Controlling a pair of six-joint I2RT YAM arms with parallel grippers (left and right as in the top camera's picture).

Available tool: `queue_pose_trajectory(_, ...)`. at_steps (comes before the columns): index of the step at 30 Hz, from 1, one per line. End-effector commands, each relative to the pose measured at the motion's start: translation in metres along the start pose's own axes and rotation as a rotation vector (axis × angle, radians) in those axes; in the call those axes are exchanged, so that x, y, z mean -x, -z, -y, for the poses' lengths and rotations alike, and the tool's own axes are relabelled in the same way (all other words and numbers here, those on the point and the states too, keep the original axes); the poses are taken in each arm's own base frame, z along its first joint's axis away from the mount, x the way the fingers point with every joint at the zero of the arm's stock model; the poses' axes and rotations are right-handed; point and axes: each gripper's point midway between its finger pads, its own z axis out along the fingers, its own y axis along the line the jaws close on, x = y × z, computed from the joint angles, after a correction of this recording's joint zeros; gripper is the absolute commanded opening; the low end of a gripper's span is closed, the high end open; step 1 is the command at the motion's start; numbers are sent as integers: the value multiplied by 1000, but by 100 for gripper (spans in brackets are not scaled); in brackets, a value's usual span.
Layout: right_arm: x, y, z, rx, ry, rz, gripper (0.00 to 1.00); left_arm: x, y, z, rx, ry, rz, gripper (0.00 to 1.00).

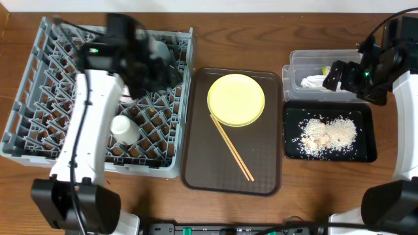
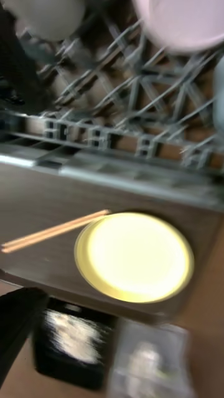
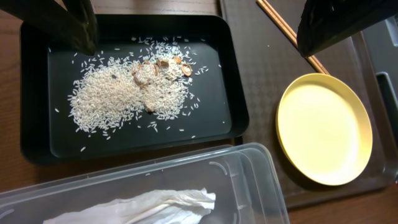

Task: Sort waste into correct bins and load items into the dishwasher
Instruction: 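Reach the left gripper to the tray and grasp one chopstick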

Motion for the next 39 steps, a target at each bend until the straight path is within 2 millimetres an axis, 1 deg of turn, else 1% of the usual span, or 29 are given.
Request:
queue_pose_trajectory(1, 4, 7, 0, 0, -1, 25, 99, -19, -11, 11, 71, -87, -40, 91)
queue_pose_trajectory(2, 4, 7, 0, -1, -1, 24, 99, -26, -17, 17, 72, -90, -65, 89)
queue_pose_trajectory(3, 4, 7, 0, -1, -1, 24, 99, -40, -25, 23, 80, -63, -106, 89)
queue_pose_trajectory(6, 4, 7, 0, -1, -1, 24, 99, -68, -46, 31, 106, -1, -175, 89)
queue_pose_trajectory(10, 4, 7, 0, -1, -1, 24, 99, -100, -81, 29, 196, 22, -203, 90)
queue_pose_trajectory(14, 4, 7, 0, -1, -1, 23, 99, -135, -119, 34, 212, -5, -234, 90)
queue_pose_trajectory(17, 3, 7, 0, -1, -1, 21, 99, -152, -140, 37, 224, -30, -233, 90)
queue_pose_trajectory(21, 3, 7, 0, -1, -1, 21, 99, -165, -164, 33, 294, -61, -199, 90)
queue_pose_trajectory(24, 3, 7, 0, -1, -2, 21, 99, -175, -173, 32, 318, -70, -223, 89)
queue_pose_trajectory(29, 2, 7, 0, -1, -2, 17, 99, -181, -183, 28, 341, -69, -245, 90)
queue_pose_trajectory(31, 2, 7, 0, -1, -2, 17, 99, -184, -190, 23, 361, -55, -260, 89)
queue_pose_trajectory(39, 1, 7, 0, -2, -3, 14, 99, -188, -198, 17, 385, -46, -277, 90)
